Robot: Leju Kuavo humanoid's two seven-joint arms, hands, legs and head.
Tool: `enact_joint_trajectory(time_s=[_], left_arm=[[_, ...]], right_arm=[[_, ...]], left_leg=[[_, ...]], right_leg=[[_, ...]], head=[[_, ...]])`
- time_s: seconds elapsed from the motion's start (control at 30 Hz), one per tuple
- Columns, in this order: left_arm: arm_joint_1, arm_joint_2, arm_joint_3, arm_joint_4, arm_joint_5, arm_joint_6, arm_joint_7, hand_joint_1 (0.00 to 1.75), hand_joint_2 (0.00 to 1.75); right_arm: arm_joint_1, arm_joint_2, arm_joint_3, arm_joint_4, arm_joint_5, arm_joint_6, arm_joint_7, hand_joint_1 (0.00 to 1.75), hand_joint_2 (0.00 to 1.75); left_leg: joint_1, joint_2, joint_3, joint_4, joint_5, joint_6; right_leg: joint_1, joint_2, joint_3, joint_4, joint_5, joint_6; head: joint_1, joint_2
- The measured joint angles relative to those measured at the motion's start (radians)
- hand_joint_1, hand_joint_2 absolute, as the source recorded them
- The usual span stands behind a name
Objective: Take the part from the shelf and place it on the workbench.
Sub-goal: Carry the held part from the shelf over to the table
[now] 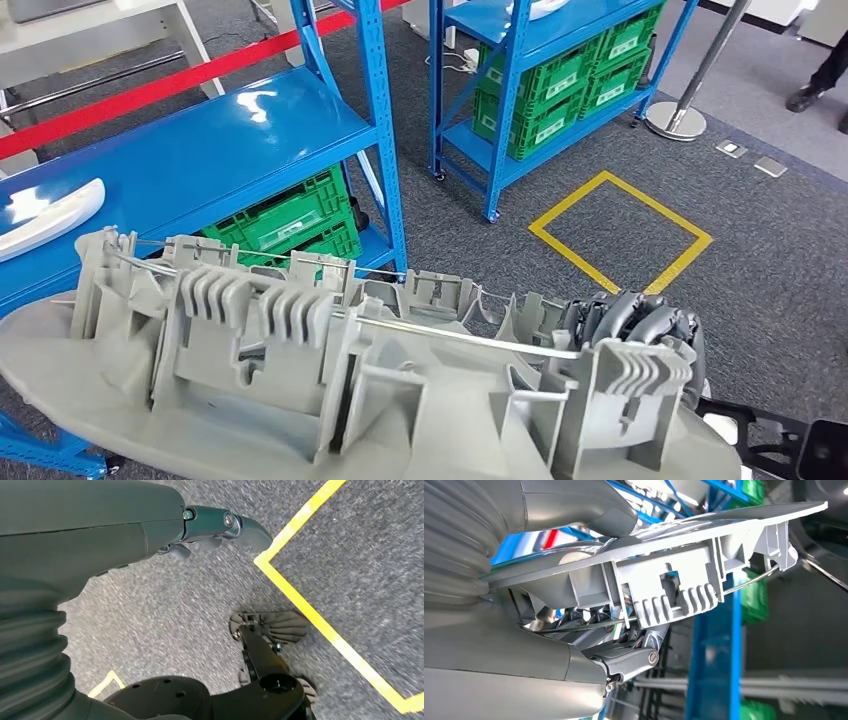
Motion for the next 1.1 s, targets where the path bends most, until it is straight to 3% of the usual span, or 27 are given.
enact_joint_trajectory(time_s=[0.07,0.1,0.13,0.17,0.2,0.23,0.3,0.37,0.43,0.5,0.53,0.6,0.67,0.7,0.73,0.77,0.83,0.87,0.93,0.97,1.03,1.1], left_arm=[[0.004,0.006,0.0,-0.001,0.0,0.002,0.005,0.0,1.75],[0.007,0.007,0.0,-0.001,0.0,0.002,0.007,0.0,1.75],[0.011,0.009,0.0,-0.001,-0.001,0.001,0.009,0.0,1.75],[0.015,0.01,0.0,-0.001,-0.001,-0.001,0.01,0.0,1.75],[0.017,0.011,0.0,-0.001,-0.002,-0.005,0.008,0.0,1.75],[0.018,0.011,0.0,-0.001,-0.005,-0.011,0.004,0.0,1.75],[0.017,0.01,0.0,-0.001,-0.012,-0.024,-0.006,0.0,1.75],[0.015,0.007,0.0,0.001,-0.018,-0.031,-0.016,0.0,1.75],[0.014,0.001,0.0,0.002,-0.019,-0.034,-0.022,0.0,1.75],[0.013,-0.003,0.0,0.003,-0.019,-0.031,-0.023,0.0,1.75],[0.014,-0.005,0.0,0.003,-0.019,-0.028,-0.022,0.0,1.75],[0.016,-0.004,0.0,0.003,-0.02,-0.02,-0.02,0.0,1.75],[0.017,-0.003,0.0,0.003,-0.022,-0.015,-0.017,0.0,1.75],[0.016,-0.002,0.0,0.003,-0.023,-0.013,-0.016,0.0,1.75],[0.015,-0.002,0.0,0.003,-0.026,-0.011,-0.014,0.0,1.75],[0.014,-0.002,0.0,0.004,-0.028,-0.01,-0.012,0.0,1.75],[0.013,-0.002,0.0,0.004,-0.031,-0.009,-0.011,0.0,1.75],[0.012,-0.002,0.0,0.004,-0.031,-0.009,-0.01,0.0,1.75],[0.009,-0.004,0.0,0.004,-0.031,-0.009,-0.009,0.0,1.75],[0.006,-0.005,0.0,0.004,-0.031,-0.009,-0.008,0.0,1.75],[0.003,-0.007,0.0,0.005,-0.031,-0.01,-0.006,0.0,1.75],[0.003,-0.01,0.0,0.006,-0.03,-0.009,-0.003,0.0,1.75]], right_arm=[[-0.005,0.003,0.005,0.001,0.0,-0.004,0.0,1.75,1.75],[-0.002,0.005,0.007,0.001,0.006,-0.004,0.0,1.75,1.75],[0.004,0.006,0.008,0.001,0.015,-0.001,0.0,1.75,1.75],[0.012,0.008,0.009,0.001,0.026,0.002,0.0,1.75,1.75],[0.02,0.008,0.009,0.001,0.036,0.006,0.001,1.75,1.75],[0.027,0.009,0.009,0.001,0.043,0.009,0.001,1.75,1.75],[0.033,0.008,0.009,0.001,0.049,0.013,0.001,1.75,1.75],[0.037,0.008,0.009,0.0,0.051,0.02,0.0,1.75,1.75],[0.053,0.009,0.006,-0.003,0.056,0.032,0.0,1.75,1.75],[0.071,0.009,-0.002,-0.009,0.065,0.048,0.0,1.75,1.75],[0.076,0.01,-0.007,-0.01,0.07,0.059,0.0,1.75,1.75],[0.081,0.014,-0.013,-0.011,0.077,0.077,0.001,1.75,1.75],[0.088,0.02,-0.023,-0.01,0.08,0.089,0.001,1.75,1.75],[0.091,0.022,-0.03,-0.009,0.081,0.094,0.001,1.75,1.75],[0.093,0.023,-0.038,-0.009,0.081,0.099,0.001,1.75,1.75],[0.094,0.024,-0.045,-0.009,0.08,0.105,0.001,1.75,1.75],[0.095,0.025,-0.057,-0.009,0.08,0.115,0.001,1.75,1.75],[0.095,0.026,-0.062,-0.009,0.08,0.12,0.001,1.75,1.75],[0.095,0.029,-0.073,-0.009,0.082,0.131,0.0,1.75,1.75],[0.096,0.031,-0.079,-0.01,0.084,0.137,0.0,1.75,1.75],[0.092,0.037,-0.088,-0.01,0.085,0.148,0.0,1.75,1.75],[0.086,0.044,-0.09,-0.01,0.084,0.153,0.0,1.75,1.75]], left_leg=[[0.002,-0.047,-0.047,0.106,-0.06,-0.006],[0.002,-0.059,-0.08,0.176,-0.091,-0.007],[0.002,-0.064,-0.107,0.231,-0.108,-0.007],[0.002,-0.066,-0.121,0.256,-0.107,-0.007],[0.002,-0.067,-0.117,0.239,-0.084,-0.006],[0.003,-0.073,-0.094,0.185,-0.047,-0.004],[0.008,-0.119,-0.039,0.051,0.014,0.0],[0.01,-0.157,-0.014,-0.01,0.027,0.006],[0.007,-0.144,-0.01,-0.014,0.026,0.017],[0.008,-0.119,-0.006,-0.021,0.031,0.032],[0.009,-0.105,-0.005,-0.024,0.033,0.038],[0.006,-0.077,-0.004,-0.024,0.031,0.045],[0.003,-0.049,-0.005,-0.023,0.029,0.047],[0.003,-0.037,-0.004,-0.022,0.028,0.047],[0.003,-0.026,-0.003,-0.021,0.026,0.045],[0.003,-0.016,-0.002,-0.02,0.024,0.043],[-0.001,-0.001,0.002,-0.017,0.018,0.034],[-0.003,0.006,0.004,-0.017,0.016,0.028],[-0.004,0.02,0.01,-0.021,0.014,0.016],[-0.003,0.018,0.012,-0.02,0.011,0.01],[0.0,-0.015,-0.003,0.021,-0.02,0.001],[0.001,-0.055,-0.058,0.14,-0.083,-0.004]], right_leg=[[-0.003,0.017,0.0,-0.002,0.002,-0.008],[-0.002,0.027,-0.001,-0.002,0.002,-0.01],[-0.002,0.039,-0.001,-0.002,0.002,-0.011],[-0.001,0.051,-0.001,-0.001,0.002,-0.011],[-0.001,0.063,-0.001,0.0,0.002,-0.01],[-0.001,0.076,0.0,0.002,0.002,-0.009],[-0.001,0.099,-0.005,0.009,0.001,-0.002],[-0.002,0.12,-0.013,0.013,0.003,0.012],[-0.006,0.141,-0.019,0.009,0.008,0.028],[-0.005,0.118,-0.032,0.031,-0.005,0.038],[-0.004,0.093,-0.051,0.069,-0.027,0.042],[-0.003,0.046,-0.114,0.196,-0.09,0.047],[-0.004,0.034,-0.157,0.286,-0.117,0.051],[-0.005,0.031,-0.152,0.279,-0.104,0.051],[-0.005,0.026,-0.125,0.232,-0.077,0.05],[-0.004,0.01,-0.083,0.16,-0.046,0.046],[0.002,-0.024,-0.019,0.044,-0.011,0.034],[0.006,-0.034,-0.006,0.018,-0.007,0.028],[0.01,-0.02,-0.008,0.012,-0.007,0.017],[0.007,-0.012,-0.008,0.009,-0.004,0.011],[0.001,0.005,-0.005,0.001,0.002,-0.001],[-0.001,0.024,-0.005,-0.001,0.003,-0.008]], head=[[-0.006,0.0],[-0.008,0.0],[-0.01,0.0],[-0.011,0.0],[-0.012,0.0],[-0.013,0.0],[-0.015,0.0],[-0.015,0.0],[-0.014,0.0],[-0.009,0.0],[-0.006,0.0],[0.001,0.0],[0.002,0.0],[0.003,0.0],[0.003,0.0],[0.004,0.0],[0.004,0.0],[0.004,0.0],[0.004,0.0],[0.004,0.0],[0.001,0.0],[-0.004,0.0]])
